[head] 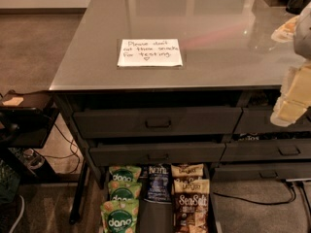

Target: Pick blue chip bag from bottom drawer and place on counter

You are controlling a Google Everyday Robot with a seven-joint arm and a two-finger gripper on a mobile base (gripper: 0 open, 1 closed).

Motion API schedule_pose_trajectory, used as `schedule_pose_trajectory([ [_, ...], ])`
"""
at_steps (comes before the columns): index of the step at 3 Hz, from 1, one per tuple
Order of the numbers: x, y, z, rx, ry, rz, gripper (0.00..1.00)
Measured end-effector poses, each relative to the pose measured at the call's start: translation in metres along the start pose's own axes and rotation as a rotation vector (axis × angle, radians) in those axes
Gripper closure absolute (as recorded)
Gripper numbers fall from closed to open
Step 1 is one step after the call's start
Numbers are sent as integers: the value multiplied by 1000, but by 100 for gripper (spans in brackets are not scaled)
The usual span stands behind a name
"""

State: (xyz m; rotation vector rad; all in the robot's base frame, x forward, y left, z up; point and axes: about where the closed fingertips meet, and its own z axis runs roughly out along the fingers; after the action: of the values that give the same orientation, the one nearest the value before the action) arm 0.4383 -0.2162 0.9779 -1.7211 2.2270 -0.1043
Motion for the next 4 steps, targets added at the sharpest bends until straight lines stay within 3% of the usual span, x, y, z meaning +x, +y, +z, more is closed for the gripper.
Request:
schedule_pose_trajectory([
  [2,-1,4,7,-10,-27,10,0],
  [3,-10,26,40,-44,-112,15,0],
  [4,-21,57,96,-76,-207,6,0],
])
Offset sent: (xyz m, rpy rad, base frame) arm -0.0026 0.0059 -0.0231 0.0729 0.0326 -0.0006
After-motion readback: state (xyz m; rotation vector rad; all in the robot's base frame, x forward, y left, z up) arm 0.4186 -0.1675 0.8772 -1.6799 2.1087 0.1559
